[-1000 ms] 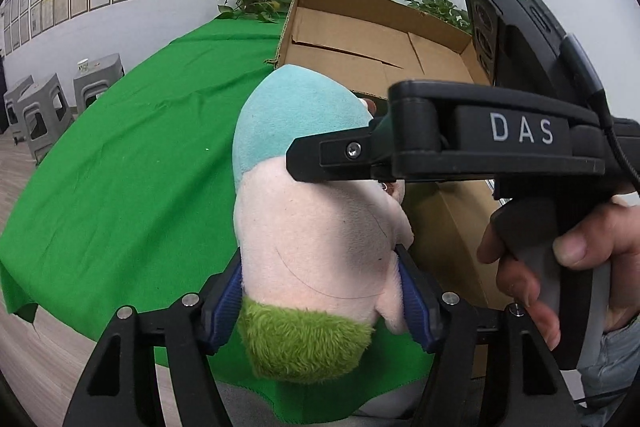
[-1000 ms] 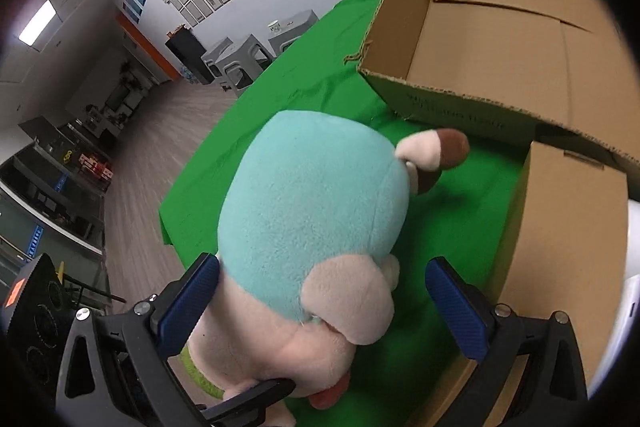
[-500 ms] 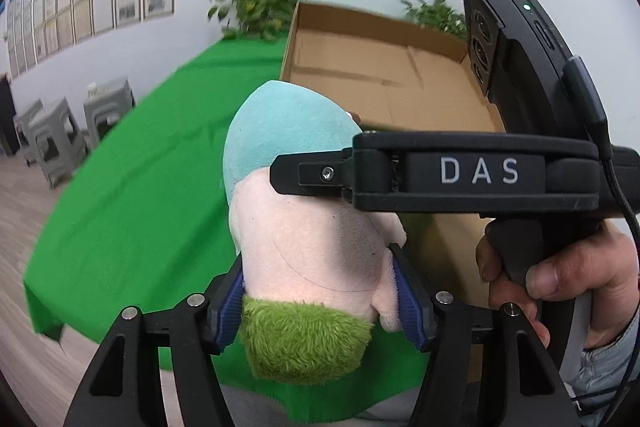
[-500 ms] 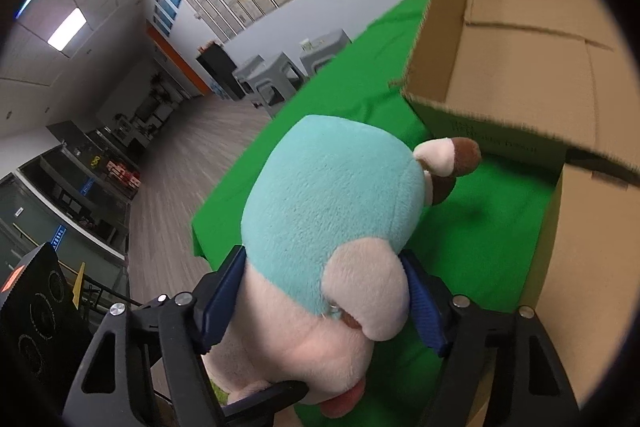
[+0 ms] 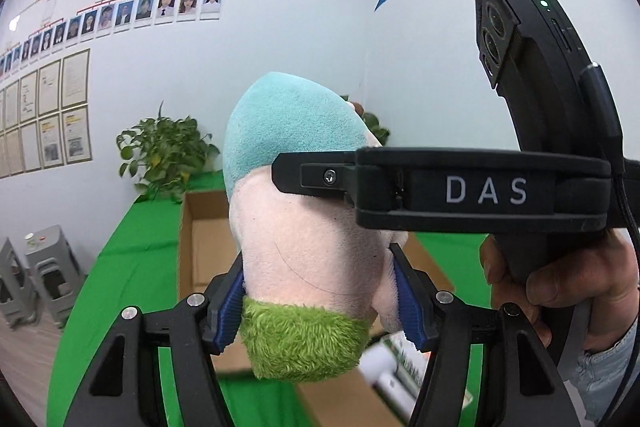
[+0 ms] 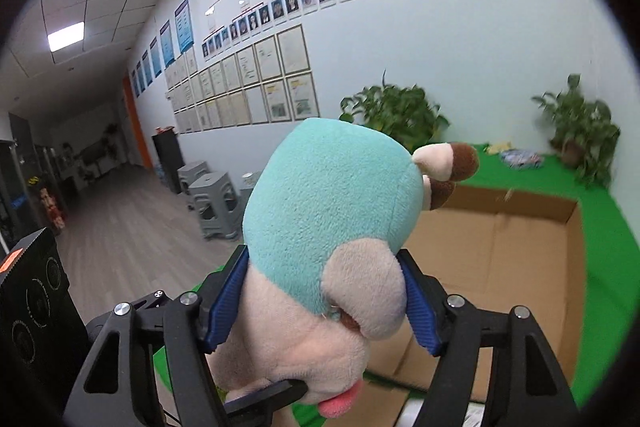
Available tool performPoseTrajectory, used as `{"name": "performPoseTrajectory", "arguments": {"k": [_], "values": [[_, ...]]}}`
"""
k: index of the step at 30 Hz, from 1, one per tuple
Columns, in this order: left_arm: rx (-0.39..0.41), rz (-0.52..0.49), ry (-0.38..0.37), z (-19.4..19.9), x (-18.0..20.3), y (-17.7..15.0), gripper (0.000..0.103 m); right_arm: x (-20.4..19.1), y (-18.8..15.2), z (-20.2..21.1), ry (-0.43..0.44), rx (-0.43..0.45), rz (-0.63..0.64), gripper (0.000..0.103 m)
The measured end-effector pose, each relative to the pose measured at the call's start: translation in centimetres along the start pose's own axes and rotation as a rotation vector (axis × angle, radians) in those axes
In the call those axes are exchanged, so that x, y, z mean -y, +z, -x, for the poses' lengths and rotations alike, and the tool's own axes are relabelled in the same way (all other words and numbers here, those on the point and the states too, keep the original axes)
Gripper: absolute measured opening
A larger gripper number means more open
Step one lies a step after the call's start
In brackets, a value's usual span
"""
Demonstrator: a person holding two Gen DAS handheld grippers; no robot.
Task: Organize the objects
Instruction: 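Carry the plush pig into the cardboard tray and open the left gripper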
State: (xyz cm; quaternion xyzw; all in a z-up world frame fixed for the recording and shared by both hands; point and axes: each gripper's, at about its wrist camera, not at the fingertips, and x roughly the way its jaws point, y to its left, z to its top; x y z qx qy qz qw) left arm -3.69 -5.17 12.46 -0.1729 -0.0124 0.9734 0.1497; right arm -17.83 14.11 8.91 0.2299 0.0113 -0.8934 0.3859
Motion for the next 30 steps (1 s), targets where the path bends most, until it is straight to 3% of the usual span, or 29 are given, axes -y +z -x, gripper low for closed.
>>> {"name": "performPoseTrajectory", "arguments": {"k": [7,12,22,30], "values": [[-0.013,0.065,0.000,-1.5,-4.0,2.1,0.061,0.0,2.6,-3.8,-0.034,-0.040,0.037,0.070],[-0.063,0.130,0.016,-4.8,-9.0,1.8,0.061,0.8,1.7,-6.8,-0.013,-0.090,0.013,0.070],[-0.241,0.223,0.031,-11.5,-12.5,-7.1,0.061,4.1,-3.5,-16.0,0.027,-0.248,-0.029,0.067],[-0.360,0.271,0.066,-16.5,-14.9,-14.1,0.061,5.0,-7.7,-20.2,0.056,-0.324,-0.059,0.066]]}}
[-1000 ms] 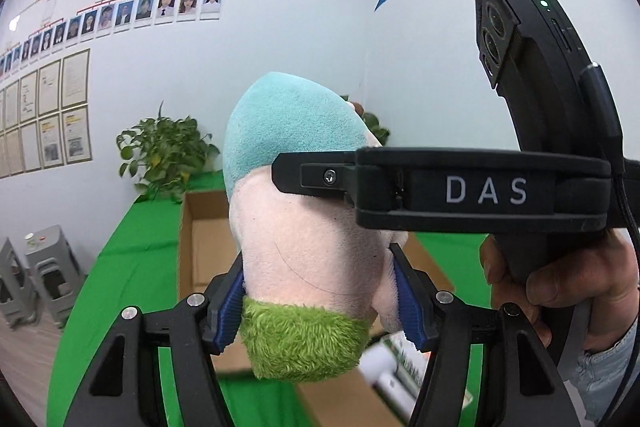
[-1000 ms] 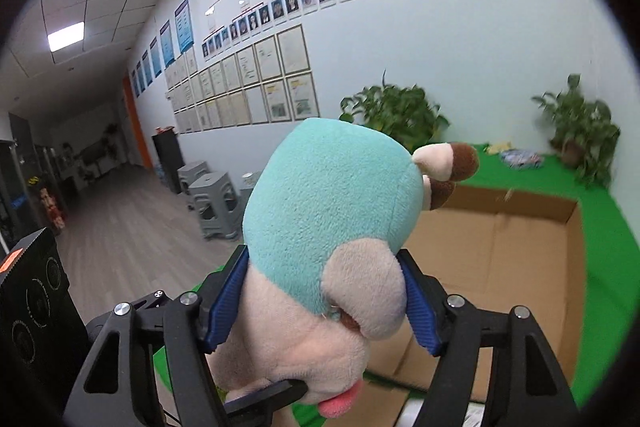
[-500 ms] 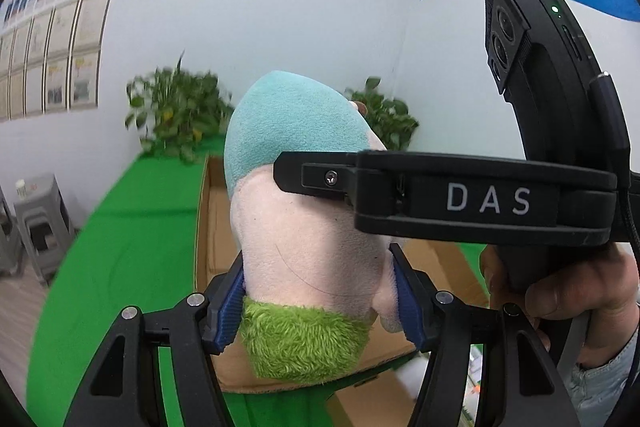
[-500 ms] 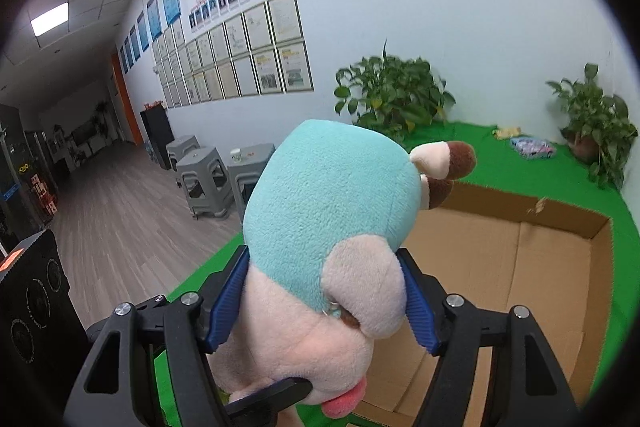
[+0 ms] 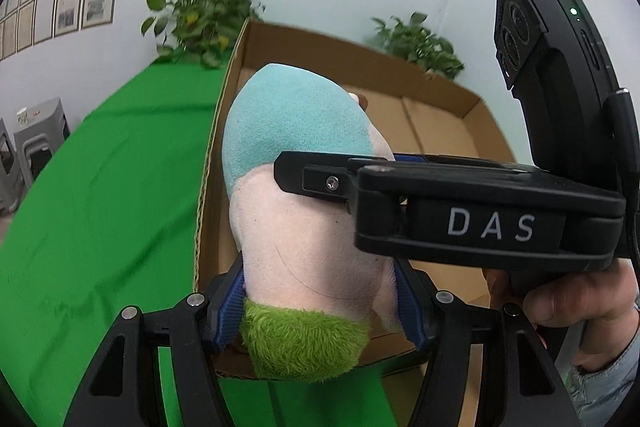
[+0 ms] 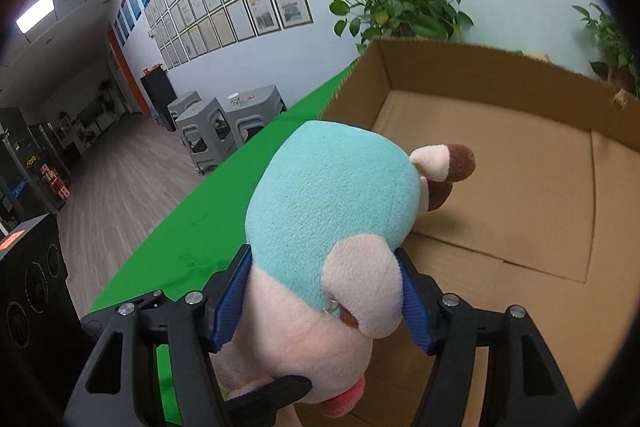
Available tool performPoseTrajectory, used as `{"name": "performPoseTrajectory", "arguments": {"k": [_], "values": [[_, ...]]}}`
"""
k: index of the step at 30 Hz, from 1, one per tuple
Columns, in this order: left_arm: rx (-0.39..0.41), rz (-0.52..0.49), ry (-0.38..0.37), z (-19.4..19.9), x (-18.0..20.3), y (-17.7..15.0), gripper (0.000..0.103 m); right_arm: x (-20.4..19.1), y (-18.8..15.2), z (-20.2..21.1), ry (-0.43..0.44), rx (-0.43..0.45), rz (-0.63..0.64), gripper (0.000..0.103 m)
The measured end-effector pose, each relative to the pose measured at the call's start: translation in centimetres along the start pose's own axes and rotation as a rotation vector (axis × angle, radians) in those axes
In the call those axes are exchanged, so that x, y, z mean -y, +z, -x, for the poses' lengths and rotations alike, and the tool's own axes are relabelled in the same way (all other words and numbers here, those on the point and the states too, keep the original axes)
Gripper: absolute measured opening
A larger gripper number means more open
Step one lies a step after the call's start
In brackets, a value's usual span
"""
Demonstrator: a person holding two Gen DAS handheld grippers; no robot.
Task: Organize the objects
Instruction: 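Carry the plush pig into the cardboard tray and open the left gripper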
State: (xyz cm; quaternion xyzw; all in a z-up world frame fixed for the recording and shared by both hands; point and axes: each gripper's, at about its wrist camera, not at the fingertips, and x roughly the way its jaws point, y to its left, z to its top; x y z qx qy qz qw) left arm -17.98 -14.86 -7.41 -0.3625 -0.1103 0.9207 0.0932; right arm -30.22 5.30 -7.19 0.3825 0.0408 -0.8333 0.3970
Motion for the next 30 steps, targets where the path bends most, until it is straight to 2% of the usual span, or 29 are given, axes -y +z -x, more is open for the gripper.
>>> {"name": "performPoseTrajectory", "arguments": {"k": [4,10,13,15,21,24,25,28,29,30], "values": [[-0.021,0.016,0.020,-0.8,-0.3,-1.6,0.062,0.0,-0.5,-1.1,0.014,-0.016,-0.007,0.065],[0.018,-0.026,0.068,0.7,0.1,-2.5,0.063,0.1,-0.8,-2.0,0.026,-0.034,-0.014,0.065],[0.029,-0.042,0.079,1.3,0.1,-2.1,0.053,-0.1,-0.9,-2.4,0.005,-0.047,-0.018,0.065],[0.027,-0.018,0.103,1.1,-0.3,-2.2,0.047,-1.1,-0.7,-2.5,-0.037,-0.056,-0.008,0.066],[0.011,0.042,0.089,2.0,-0.2,-2.3,0.041,-2.2,-0.5,-2.2,-0.122,-0.089,-0.036,0.077],[0.000,0.058,0.097,1.7,-0.7,-2.0,0.041,-2.1,-0.4,0.0,-0.108,-0.057,-0.066,0.078],[-0.003,0.066,0.096,1.6,-0.9,-1.7,0.041,-2.1,-0.5,1.9,-0.116,-0.022,-0.064,0.079],[-0.001,0.062,0.104,1.8,-0.6,-1.5,0.044,-1.7,-1.3,7.7,-0.167,0.088,-0.058,0.089],[0.002,0.055,0.112,2.0,-0.4,-1.5,0.047,-1.3,-1.7,9.1,-0.182,0.110,-0.068,0.101],[0.007,0.044,0.127,2.5,0.0,-1.7,0.048,-0.9,-2.5,10.9,-0.197,0.136,-0.080,0.102]]}}
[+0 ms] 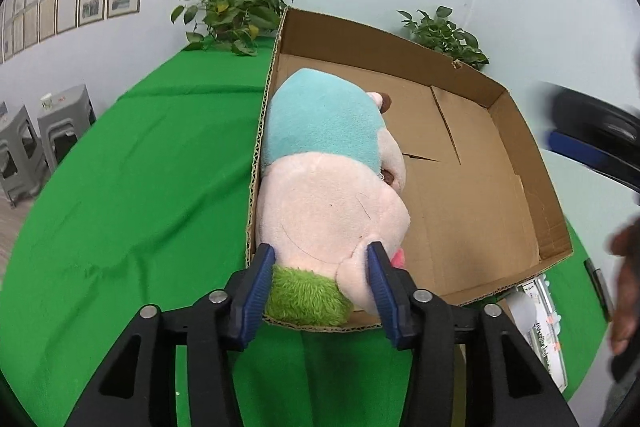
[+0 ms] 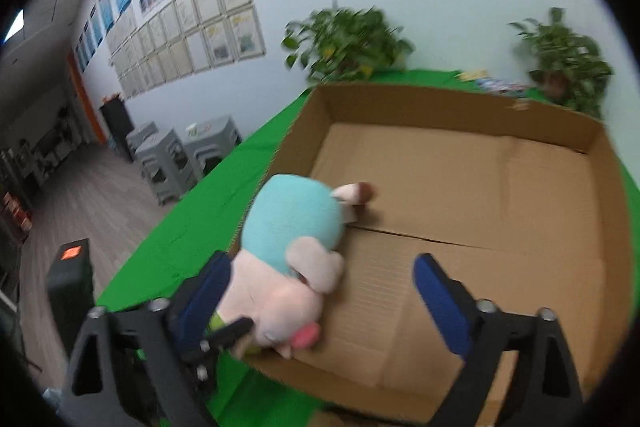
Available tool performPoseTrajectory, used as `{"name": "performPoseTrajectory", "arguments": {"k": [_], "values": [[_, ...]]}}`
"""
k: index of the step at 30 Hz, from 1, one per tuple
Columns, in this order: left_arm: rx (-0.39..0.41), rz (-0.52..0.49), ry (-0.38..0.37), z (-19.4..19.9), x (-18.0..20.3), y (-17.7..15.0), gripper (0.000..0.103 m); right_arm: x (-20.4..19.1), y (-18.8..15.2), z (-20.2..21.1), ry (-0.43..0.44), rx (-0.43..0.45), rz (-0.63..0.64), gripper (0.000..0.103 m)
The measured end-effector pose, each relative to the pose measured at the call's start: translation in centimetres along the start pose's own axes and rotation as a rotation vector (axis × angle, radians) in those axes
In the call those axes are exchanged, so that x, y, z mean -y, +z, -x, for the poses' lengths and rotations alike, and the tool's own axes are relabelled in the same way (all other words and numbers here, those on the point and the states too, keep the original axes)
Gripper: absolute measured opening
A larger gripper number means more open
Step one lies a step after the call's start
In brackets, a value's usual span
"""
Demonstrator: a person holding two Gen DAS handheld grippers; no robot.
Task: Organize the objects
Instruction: 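Carry the plush pig into the cardboard tray and open the left gripper, then move the right gripper toward the long brown cardboard box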
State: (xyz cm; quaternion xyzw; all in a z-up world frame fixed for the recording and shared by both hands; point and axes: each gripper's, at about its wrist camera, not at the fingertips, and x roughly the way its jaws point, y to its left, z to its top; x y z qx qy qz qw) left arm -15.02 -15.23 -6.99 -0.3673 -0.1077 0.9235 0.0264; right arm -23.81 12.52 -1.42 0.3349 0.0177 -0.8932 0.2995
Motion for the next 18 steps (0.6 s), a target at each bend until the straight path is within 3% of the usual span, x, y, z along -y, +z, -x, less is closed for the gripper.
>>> {"name": "performPoseTrajectory", "arguments": {"k": [2,4,6,9,14,18], "values": [[0.033,-0.026,0.036,1.2,0.7,0.0,0.050,1.3,-1.5,3.6,-0.043,0.034,-0.011,0.102],[0.074,-0.049,0.067,3.0,1.7,-0.1,0.064,1.9,-3.6,6.4,-0.085,0.042,0.006,0.102],[0.140,-0.065,0.071,6.0,3.3,-0.7,0.086,2.0,-4.9,7.9,-0.120,0.052,0.013,0.102],[0.222,-0.088,0.048,9.8,5.5,-1.5,0.102,2.3,-7.0,9.9,-0.160,0.084,-0.012,0.102],[0.273,-0.139,0.020,14.4,10.1,-3.7,0.103,2.3,-9.9,10.8,-0.190,0.101,-0.069,0.102],[0.248,-0.146,-0.032,16.0,12.6,-6.0,0.103,1.9,-11.7,11.0,-0.191,0.081,-0.059,0.102]]}}
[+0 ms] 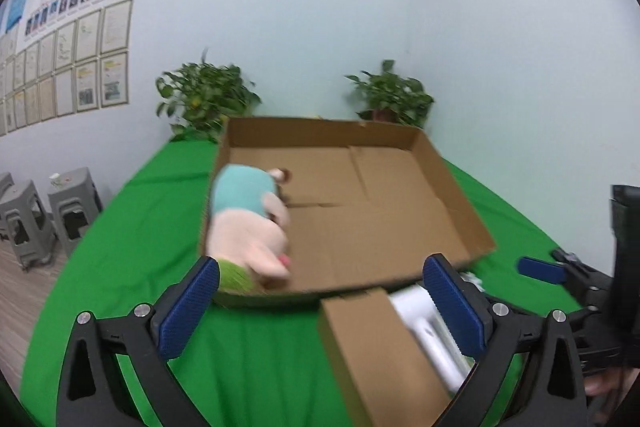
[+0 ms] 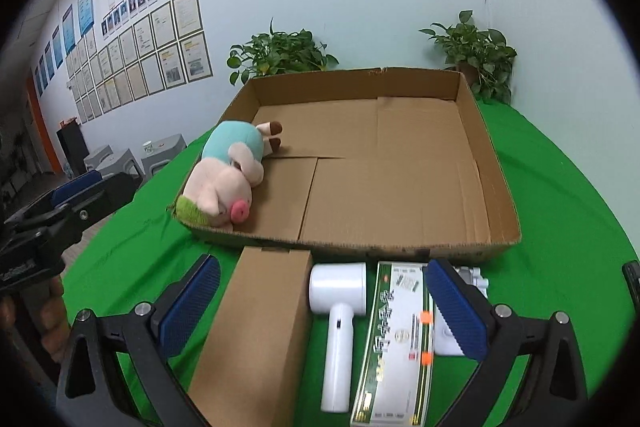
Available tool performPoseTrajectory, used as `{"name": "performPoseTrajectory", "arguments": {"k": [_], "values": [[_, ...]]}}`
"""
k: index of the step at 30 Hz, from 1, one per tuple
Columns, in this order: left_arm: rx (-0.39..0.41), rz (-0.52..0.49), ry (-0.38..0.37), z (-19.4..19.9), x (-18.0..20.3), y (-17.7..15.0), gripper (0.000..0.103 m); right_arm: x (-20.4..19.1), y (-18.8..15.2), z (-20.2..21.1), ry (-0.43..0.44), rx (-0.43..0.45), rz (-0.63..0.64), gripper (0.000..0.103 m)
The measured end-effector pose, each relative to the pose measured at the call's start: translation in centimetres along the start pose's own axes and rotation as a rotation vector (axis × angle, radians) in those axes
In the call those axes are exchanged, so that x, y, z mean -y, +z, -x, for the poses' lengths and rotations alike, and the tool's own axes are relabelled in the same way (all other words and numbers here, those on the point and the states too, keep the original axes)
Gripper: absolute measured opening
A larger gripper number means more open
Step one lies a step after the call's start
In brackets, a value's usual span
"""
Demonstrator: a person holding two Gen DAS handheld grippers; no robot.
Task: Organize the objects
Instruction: 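Move the right gripper toward the long brown cardboard box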
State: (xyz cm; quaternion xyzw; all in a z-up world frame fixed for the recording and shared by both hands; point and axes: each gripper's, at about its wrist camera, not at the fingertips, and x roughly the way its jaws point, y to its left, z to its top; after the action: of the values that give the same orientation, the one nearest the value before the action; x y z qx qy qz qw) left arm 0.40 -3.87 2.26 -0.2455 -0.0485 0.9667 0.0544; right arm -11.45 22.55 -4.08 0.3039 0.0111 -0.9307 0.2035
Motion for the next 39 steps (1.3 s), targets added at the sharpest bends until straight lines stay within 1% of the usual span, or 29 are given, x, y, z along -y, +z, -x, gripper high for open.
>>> {"name": "performPoseTrajectory", "arguments": {"k": [3,9,14,17,20,27,32,36,39], "values": [[-0.034,-0.009,-0.013,0.6,1.6,-1.0,0.103,0.0,-0.9,0.7,0.005,0.000,-0.007,0.102],[-0.046,-0.018,-0.047,0.9,3.1,-1.3,0.103,0.8,-1.7,0.7,0.014,-0.013,-0.037,0.102],[-0.039,-0.006,-0.047,1.3,3.6,-1.5,0.103,0.5,-2.1,0.7,0.009,-0.020,0.009,0.102],[-0.035,-0.012,-0.042,2.1,4.0,-1.3,0.103,0.7,-2.3,1.0,0.012,-0.025,0.005,0.102],[-0.016,-0.017,-0.039,3.4,4.5,-0.8,0.103,0.6,-2.2,2.1,0.014,-0.013,0.007,0.102],[-0.004,-0.033,-0.076,5.6,5.9,-0.5,0.103,0.2,-2.2,4.8,0.000,0.021,0.014,0.102],[-0.020,-0.026,-0.092,5.1,5.6,-1.4,0.103,-0.2,-2.9,4.9,-0.005,0.016,0.010,0.102],[-0.056,-0.005,-0.111,3.7,4.6,-2.6,0.103,-0.6,-3.7,3.8,-0.020,-0.013,0.012,0.102],[-0.074,0.013,-0.117,2.6,3.9,-3.5,0.103,-0.6,-4.2,3.0,-0.030,-0.017,0.007,0.102]]}}
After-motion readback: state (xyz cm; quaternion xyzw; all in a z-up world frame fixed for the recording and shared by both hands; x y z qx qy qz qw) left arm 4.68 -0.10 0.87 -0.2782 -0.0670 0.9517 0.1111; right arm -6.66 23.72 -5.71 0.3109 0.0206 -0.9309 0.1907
